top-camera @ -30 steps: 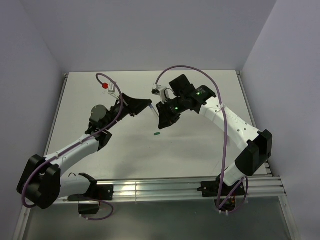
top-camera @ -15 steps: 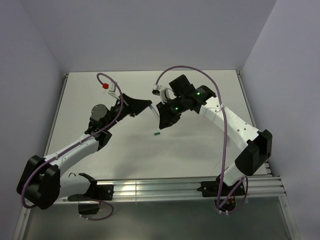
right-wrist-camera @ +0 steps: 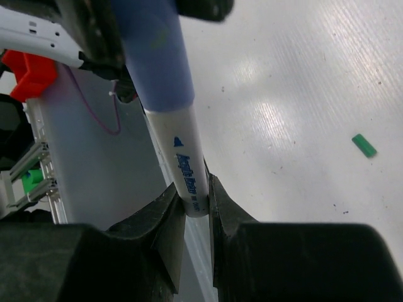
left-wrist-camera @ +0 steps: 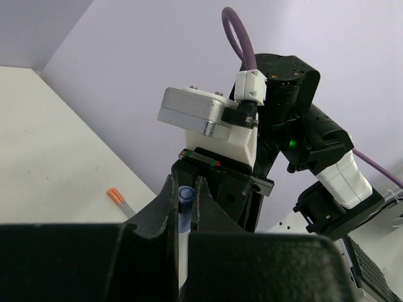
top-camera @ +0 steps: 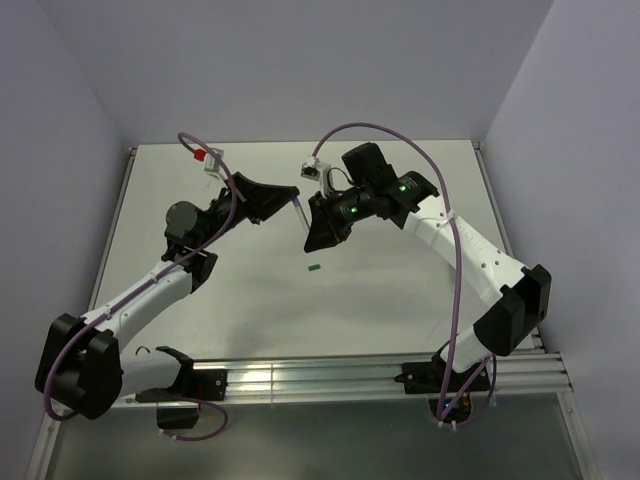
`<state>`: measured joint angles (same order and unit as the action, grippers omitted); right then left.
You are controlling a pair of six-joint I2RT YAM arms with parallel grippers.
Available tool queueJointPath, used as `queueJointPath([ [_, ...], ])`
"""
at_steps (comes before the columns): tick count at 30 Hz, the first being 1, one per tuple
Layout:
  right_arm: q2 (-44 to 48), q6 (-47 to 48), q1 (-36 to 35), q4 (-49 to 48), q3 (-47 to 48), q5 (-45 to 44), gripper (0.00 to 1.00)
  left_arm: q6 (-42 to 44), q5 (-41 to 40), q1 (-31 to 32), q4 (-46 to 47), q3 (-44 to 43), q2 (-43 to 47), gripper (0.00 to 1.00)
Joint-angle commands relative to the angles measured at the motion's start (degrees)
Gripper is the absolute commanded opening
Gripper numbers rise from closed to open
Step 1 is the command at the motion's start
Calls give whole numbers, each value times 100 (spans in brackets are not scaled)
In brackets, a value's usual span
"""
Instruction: Insert the pens into the pen caps
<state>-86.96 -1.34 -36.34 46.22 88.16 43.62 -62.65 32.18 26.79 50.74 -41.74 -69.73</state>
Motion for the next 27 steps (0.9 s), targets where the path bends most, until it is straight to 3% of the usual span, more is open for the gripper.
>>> queueJointPath([
  [1, 364, -375, 452, -2846, 500, -90, 0, -256, 2389, 240, -820, 263, 39, 0],
  [6, 381, -481, 566, -2987, 509, 374, 0, -230, 2591, 187, -724, 87, 48, 3],
  [13, 381, -560, 628, -3180, 439, 850, 0, -309, 2793, 90, -433, -220, 56, 33],
  [16, 399, -586, 628, -3207, 439, 912, 0, -335, 2793, 2, -381, -308, 39, 39],
  [27, 504, -569, 637, -3224, 220, 1122, 0, -538, 2819, -358, 50, -651, 30, 47],
])
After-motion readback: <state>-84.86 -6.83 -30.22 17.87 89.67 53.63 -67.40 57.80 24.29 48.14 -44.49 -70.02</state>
